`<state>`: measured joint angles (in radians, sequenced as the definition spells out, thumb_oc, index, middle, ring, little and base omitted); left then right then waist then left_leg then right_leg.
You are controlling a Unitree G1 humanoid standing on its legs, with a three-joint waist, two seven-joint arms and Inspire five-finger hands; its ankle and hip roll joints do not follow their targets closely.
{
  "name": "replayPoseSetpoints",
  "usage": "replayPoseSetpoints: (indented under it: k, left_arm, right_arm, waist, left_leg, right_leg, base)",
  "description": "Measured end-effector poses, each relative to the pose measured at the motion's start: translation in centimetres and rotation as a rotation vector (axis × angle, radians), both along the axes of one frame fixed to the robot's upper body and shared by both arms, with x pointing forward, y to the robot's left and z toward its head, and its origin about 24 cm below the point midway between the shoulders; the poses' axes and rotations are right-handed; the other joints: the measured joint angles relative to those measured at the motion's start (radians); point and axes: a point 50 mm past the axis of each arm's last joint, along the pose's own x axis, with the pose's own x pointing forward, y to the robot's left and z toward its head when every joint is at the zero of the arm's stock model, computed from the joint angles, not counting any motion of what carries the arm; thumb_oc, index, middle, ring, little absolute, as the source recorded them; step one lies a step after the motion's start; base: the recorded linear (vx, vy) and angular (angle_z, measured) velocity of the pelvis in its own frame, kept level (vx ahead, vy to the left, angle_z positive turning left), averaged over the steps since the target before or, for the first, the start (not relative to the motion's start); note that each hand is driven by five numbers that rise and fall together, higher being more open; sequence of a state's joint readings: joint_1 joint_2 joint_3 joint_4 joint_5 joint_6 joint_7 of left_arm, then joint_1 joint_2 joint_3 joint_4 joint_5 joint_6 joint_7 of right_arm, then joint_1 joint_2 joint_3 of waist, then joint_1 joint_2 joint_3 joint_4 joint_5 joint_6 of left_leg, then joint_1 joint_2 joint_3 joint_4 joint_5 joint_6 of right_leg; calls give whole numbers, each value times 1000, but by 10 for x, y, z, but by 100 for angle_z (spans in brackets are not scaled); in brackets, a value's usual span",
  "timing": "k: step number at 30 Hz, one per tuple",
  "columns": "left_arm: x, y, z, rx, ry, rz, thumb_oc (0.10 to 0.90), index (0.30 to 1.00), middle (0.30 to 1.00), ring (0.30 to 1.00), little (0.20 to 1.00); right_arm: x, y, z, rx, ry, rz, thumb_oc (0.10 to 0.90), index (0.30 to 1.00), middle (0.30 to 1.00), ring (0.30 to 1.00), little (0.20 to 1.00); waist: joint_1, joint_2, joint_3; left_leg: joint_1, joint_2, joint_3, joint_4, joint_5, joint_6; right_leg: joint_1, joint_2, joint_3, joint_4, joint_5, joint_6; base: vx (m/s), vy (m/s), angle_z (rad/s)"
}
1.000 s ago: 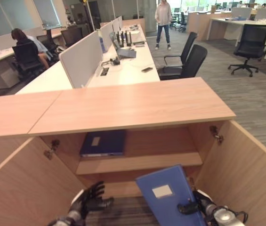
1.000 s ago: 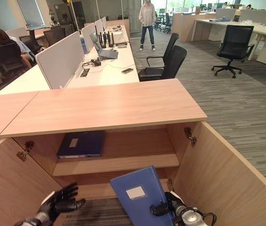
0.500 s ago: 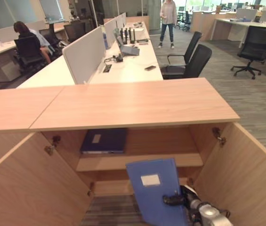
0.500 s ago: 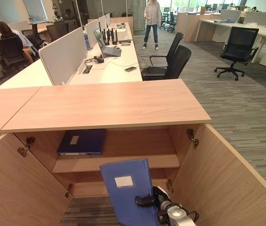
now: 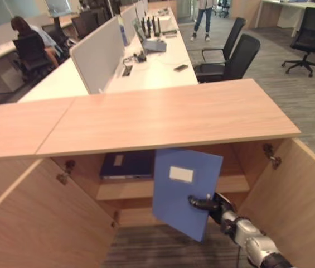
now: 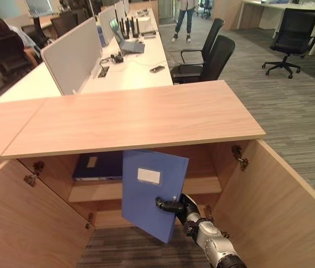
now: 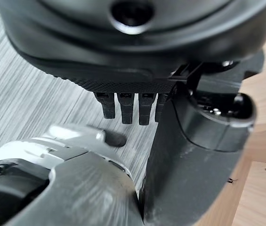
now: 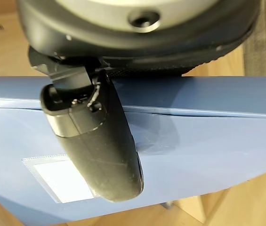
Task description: Put the empty folder in the office cabinet
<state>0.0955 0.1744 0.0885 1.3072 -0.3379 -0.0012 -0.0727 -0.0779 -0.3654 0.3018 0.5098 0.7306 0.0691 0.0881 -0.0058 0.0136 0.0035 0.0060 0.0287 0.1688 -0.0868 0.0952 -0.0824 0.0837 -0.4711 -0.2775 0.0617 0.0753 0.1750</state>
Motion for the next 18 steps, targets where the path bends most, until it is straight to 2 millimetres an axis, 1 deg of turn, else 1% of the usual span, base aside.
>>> replayPoseSetpoints:
  k: [2,3,4,5,6,7,9,10,11,12,13,15,16,17,18]
  left_arm:
    - [3,3,1,21,5,-71,800,900,900,900,900]
    - [4,8,2,37,8,-79,800,900,900,900,900]
    - [0,15,3,69,26,-95,800,900,900,900,900]
    - [-3,23,5,93,39,-99,800,900,900,900,900]
    - [-6,32,7,123,61,-97,800,900,900,900,900]
    - [-11,37,8,143,86,-94,800,900,900,900,900]
    - [-25,36,7,142,145,-72,800,900,900,900,900]
    - [-33,35,7,136,175,-55,800,900,900,900,900]
    - [-39,34,6,133,189,-42,800,900,900,900,900]
    - [-44,31,6,126,199,-39,800,900,900,900,900]
    - [-46,27,5,113,200,-38,800,900,900,900,900]
    - [-48,14,1,81,202,-26,800,900,900,900,900]
    - [-49,9,0,67,202,-24,800,900,900,900,900]
    - [-53,4,-1,62,204,-21,800,900,900,900,900]
    - [-50,4,-1,61,193,-23,800,900,900,900,900]
  right_arm:
    - [-1,-5,-3,5,15,-47,400,300,300,300,300]
    - [-2,-4,-5,17,24,-59,400,300,300,300,300]
    - [-4,3,-8,46,40,-66,400,300,300,300,300]
    - [-4,10,-9,71,42,-61,400,300,300,300,300]
    - [-2,19,-9,104,39,-56,400,300,300,300,300]
    - [2,29,-7,139,32,-50,400,300,300,300,300]
    - [4,35,-5,173,29,-48,400,300,300,300,300]
    - [4,35,-5,177,32,-50,400,300,300,300,300]
    - [6,34,-4,176,30,-56,400,300,300,300,300]
    - [5,31,-5,176,34,-68,400,300,300,300,300]
    - [5,26,-5,167,35,-78,400,300,300,300,300]
    - [8,12,-1,147,15,-102,400,300,300,300,300]
    - [9,8,1,152,10,-117,400,300,300,300,300]
    - [9,1,2,141,3,-133,400,300,300,300,300]
    - [9,0,2,143,1,-139,400,300,300,300,300]
  waist:
    - [-7,-1,6]
    - [-8,13,13]
    - [-12,16,22]
    - [-9,6,26]
    - [-7,-2,34]
    - [-4,9,54]
    - [-8,35,79]
    - [-15,28,87]
    - [-13,14,99]
    - [-14,17,102]
    - [-11,22,105]
    - [11,52,106]
    - [11,56,104]
    - [8,69,94]
    - [7,63,92]
  left_leg:
    - [17,-23,-5,0,-4,34]
    - [31,-26,-9,-1,-7,57]
    - [33,-20,-12,-1,-12,64]
    - [29,-14,-11,-1,-15,63]
    - [19,-6,-11,-1,-14,66]
    - [14,25,-4,1,-13,71]
    - [15,61,-9,0,-14,69]
    - [23,57,-18,-1,-15,68]
    - [41,50,-21,-1,-22,53]
    - [48,52,-31,-1,-26,48]
    - [49,62,-42,-1,-36,35]
    - [46,97,-62,0,-44,17]
    - [43,108,-71,0,-50,11]
    - [24,125,-80,0,-59,8]
    - [18,127,-86,0,-63,8]
  right_leg:
    - [-26,-37,-3,74,21,-14]
    - [-57,-52,0,136,37,-8]
    - [-89,-44,4,168,2,15]
    - [-114,-25,1,150,-27,25]
    - [-147,9,-8,129,-44,28]
    - [-197,89,-7,92,-59,32]
    - [-234,191,4,18,-42,26]
    - [-238,213,20,-43,-23,26]
    - [-224,221,47,-56,24,0]
    - [-216,223,44,-57,47,-2]
    - [-214,236,43,-58,52,-11]
    - [-197,277,39,-82,56,-18]
    - [-194,288,31,-86,61,-21]
    - [-201,299,12,-73,64,-28]
    - [-207,301,12,-73,61,-36]
  base:
    - [25,109,14]
    - [17,17,12]
    - [0,0,0]
    - [12,-34,-1]
    - [47,-78,-20]
    - [52,-74,-19]
    - [135,-145,5]
    - [199,-203,38]
    - [112,-114,47]
    - [108,-140,34]
    - [95,-168,23]
    - [143,-239,8]
    - [186,-290,10]
    - [187,-292,16]
    - [57,-128,22]
